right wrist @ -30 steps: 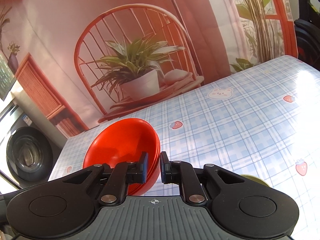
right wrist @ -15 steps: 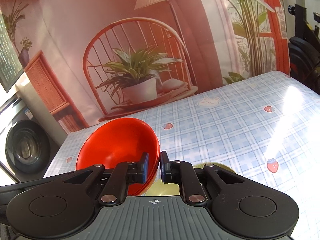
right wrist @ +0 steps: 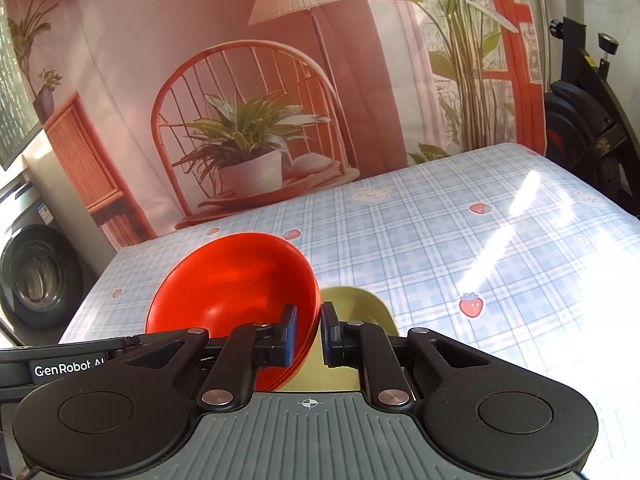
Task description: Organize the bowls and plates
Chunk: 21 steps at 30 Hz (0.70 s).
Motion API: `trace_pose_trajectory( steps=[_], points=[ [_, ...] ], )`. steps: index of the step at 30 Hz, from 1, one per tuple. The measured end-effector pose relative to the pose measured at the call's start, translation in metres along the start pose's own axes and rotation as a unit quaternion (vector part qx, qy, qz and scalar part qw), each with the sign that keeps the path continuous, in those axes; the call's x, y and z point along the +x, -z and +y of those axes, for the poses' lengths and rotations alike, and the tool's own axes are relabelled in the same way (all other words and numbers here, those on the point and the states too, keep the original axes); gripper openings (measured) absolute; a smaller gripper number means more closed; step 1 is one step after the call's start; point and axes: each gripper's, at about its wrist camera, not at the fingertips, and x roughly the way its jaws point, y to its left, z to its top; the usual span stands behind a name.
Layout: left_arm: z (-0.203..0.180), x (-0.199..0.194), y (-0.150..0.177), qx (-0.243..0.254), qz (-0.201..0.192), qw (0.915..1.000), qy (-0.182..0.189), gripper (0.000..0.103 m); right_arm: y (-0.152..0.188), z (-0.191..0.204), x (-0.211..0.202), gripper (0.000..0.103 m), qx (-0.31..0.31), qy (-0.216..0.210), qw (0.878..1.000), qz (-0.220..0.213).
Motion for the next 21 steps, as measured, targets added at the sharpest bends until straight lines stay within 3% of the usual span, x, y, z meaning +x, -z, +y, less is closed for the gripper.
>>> trace_pose_trajectory(
  steps=[21],
  points=[
    [-0.003, 0.027, 0.017, 0.009, 0.06, 0.9982, -0.003, 0.023, 0.021, -0.023, 0.015, 0.013, 0.028, 0.008, 0.999, 0.034]
  ],
)
